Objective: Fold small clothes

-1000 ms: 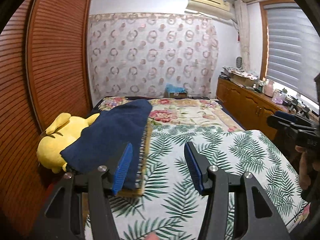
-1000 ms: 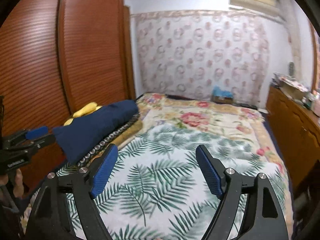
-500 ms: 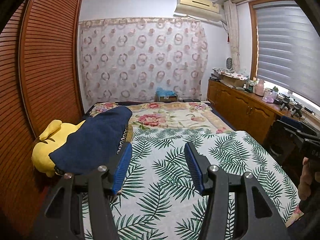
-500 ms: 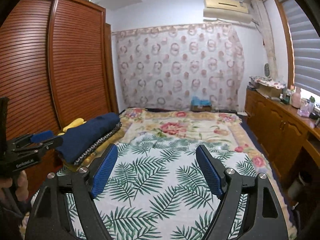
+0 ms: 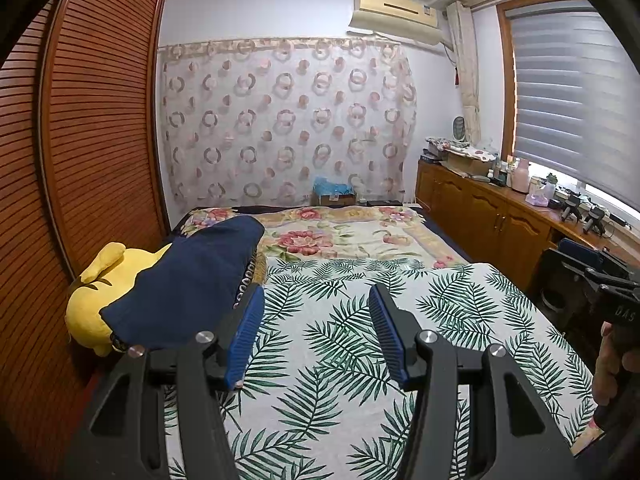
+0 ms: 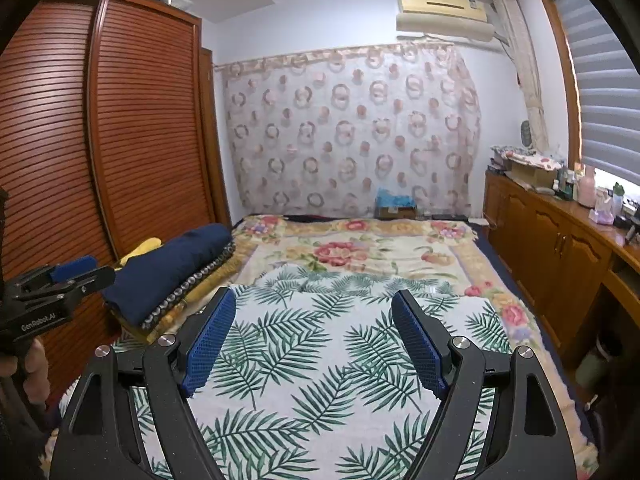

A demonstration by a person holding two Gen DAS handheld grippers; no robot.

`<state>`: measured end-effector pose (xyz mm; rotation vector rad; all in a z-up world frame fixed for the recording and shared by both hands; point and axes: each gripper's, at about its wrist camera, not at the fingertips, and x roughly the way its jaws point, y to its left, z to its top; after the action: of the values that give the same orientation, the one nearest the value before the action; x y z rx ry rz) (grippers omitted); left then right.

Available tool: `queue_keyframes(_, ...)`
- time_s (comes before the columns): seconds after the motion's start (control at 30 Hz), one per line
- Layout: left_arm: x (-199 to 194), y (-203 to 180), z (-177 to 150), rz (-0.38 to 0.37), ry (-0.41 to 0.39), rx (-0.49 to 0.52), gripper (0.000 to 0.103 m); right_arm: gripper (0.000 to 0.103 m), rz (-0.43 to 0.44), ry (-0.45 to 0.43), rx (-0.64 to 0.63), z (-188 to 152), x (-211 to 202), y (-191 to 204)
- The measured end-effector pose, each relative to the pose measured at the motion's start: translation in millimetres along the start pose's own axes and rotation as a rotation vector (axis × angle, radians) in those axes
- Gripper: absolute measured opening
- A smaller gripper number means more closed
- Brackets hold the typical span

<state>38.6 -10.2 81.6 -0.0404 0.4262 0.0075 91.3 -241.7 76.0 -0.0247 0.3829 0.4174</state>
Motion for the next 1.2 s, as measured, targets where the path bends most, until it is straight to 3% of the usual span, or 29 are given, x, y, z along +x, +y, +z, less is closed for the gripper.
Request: queue_keyframes(1.2, -4.8, 1.0, 4.2, 0.012, -0.014, 0.002, 0.054, 0.082, -0.002, -0.002, 0.001, -0.8, -1.6, -3.2)
